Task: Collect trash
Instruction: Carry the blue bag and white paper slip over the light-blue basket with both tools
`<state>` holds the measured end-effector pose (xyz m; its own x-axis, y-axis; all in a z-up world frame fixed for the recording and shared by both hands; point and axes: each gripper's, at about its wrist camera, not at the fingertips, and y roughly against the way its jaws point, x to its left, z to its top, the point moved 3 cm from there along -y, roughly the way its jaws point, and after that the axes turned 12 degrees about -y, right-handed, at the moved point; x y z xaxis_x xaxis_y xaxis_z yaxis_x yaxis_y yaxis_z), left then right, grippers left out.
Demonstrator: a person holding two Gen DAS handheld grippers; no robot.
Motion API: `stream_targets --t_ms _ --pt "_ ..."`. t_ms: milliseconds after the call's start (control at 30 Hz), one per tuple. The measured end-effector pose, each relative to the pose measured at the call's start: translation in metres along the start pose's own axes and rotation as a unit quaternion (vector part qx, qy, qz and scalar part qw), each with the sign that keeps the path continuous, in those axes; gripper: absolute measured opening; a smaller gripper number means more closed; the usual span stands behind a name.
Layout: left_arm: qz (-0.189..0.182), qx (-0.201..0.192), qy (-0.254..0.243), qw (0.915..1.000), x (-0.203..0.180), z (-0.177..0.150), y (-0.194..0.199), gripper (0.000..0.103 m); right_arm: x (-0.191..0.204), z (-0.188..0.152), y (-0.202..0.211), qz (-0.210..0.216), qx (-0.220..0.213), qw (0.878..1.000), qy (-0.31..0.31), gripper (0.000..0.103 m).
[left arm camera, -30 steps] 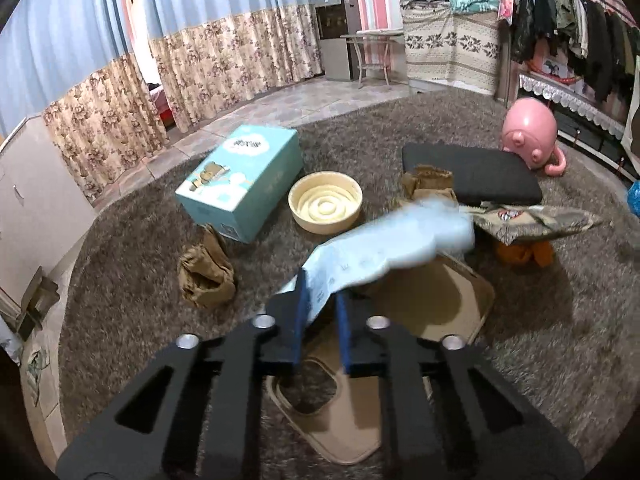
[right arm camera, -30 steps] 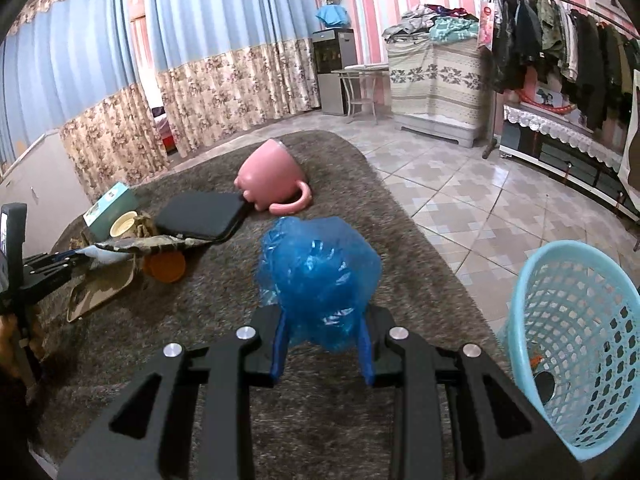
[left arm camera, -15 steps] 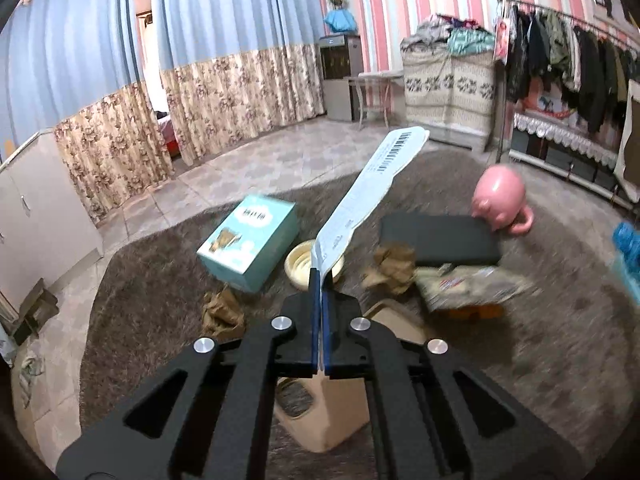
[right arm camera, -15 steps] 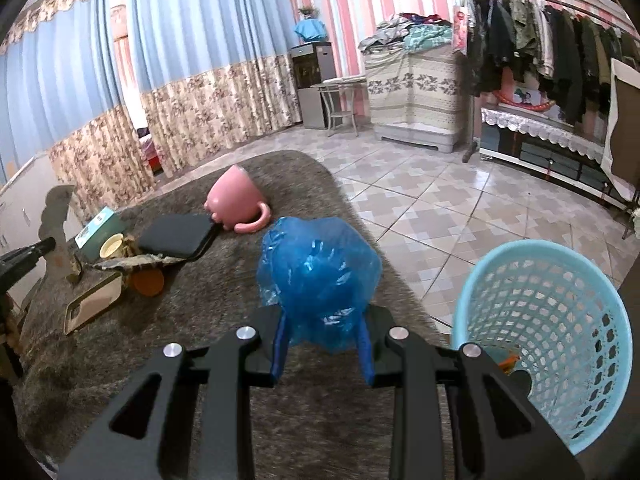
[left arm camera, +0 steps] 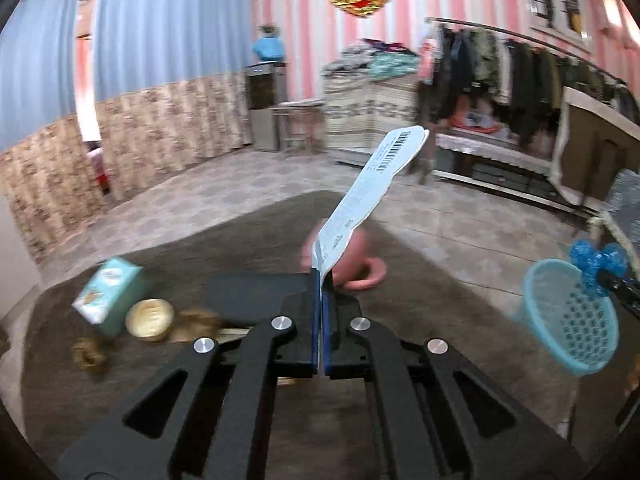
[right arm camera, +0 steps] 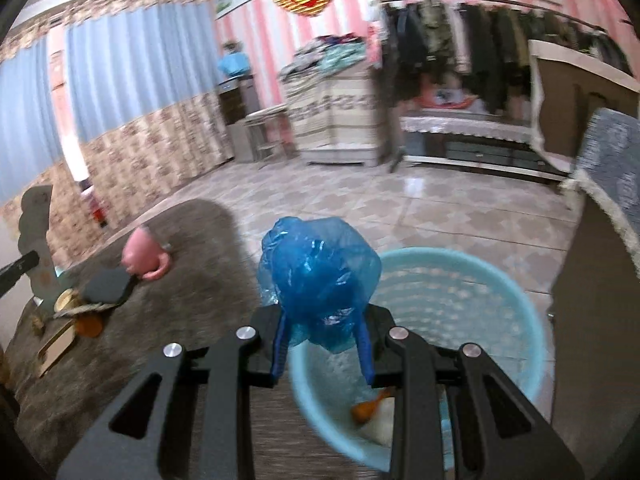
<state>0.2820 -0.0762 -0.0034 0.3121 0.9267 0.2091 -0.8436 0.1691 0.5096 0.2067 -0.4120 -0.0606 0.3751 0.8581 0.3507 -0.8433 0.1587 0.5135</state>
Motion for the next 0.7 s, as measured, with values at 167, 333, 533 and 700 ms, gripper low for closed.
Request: stream_targets --t_ms 167,333,533,700 --pt "-0.056 -0.009 -0.035 0.9978 -0.076 0.015 -0.011 0.000 -0.045 0.014 0.002 -0.060 -0.020 0.998 -0.012 0.029" --pt "-0.108 -0.011 -0.065 0.9920 -0.147 0.022 -0.023 0.000 -0.081 0.023 0.002 -0.091 -0.027 0.995 -0.038 0.029" --pt "-0.162 -0.006 -0.089 0.9827 -0.221 0.027 -0.039 0.000 -0.099 0.027 -0.005 -0.108 -0.026 0.993 -0.050 0.029" --pt "-0.191 -0.001 -0.114 0.9749 -0.266 0.026 -0.052 0.000 -0.113 0.027 -0.013 -0.116 -0.020 0.991 -0.062 0.029"
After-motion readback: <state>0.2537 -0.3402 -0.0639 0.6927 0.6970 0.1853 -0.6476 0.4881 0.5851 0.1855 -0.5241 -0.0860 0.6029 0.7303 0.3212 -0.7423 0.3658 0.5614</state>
